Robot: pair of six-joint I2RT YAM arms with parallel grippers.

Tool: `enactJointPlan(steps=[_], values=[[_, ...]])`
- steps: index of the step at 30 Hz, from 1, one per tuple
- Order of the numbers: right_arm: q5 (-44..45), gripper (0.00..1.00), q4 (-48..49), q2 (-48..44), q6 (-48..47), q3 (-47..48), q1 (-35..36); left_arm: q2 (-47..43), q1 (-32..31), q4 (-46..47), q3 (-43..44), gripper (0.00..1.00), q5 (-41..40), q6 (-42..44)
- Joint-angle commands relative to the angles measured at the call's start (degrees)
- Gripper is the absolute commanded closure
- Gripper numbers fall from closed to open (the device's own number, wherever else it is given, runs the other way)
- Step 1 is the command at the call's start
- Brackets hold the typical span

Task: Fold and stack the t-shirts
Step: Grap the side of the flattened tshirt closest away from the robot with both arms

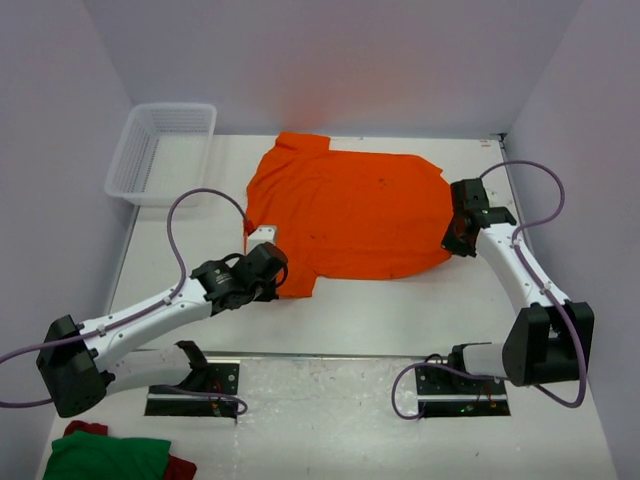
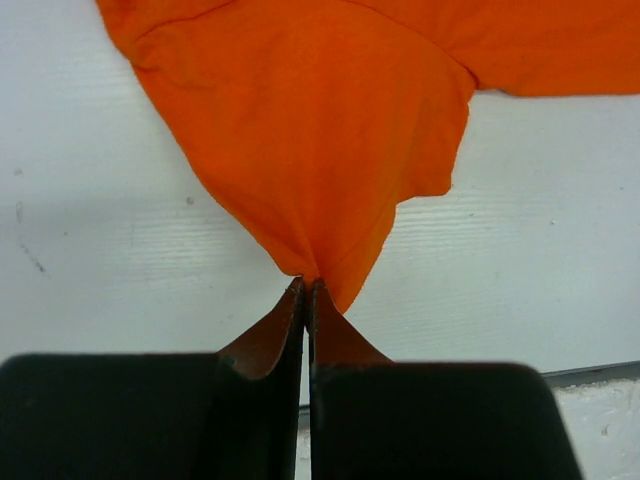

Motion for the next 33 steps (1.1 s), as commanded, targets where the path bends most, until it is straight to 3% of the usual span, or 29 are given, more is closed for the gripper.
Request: enactJointPlan(steps=[1,13,21,33], values=[[2.84,1.0,-1.26,-1.98,1.73,-1.15,0.28,-4.85,-0.13,-3.81,-1.04,1.0,-4.56,-5.08],[6.97,1.0,-2.67,-1.62,2.78,-1.76,0.19,1.47,-0.21,-1.62,-1.21,1.0,-2.28,-2.97],[2.93,1.0,-0.73,0.48,1.99,-1.59,0.19,5.42,-0.04,-0.64,2.02,1.0,-1.75,-0.34],[0.3,1.0,-0.47,-2.16,3.66,-3.52,1.77,0.94,-0.13,-2.66,-0.43,1.0,-3.15,-1.48]])
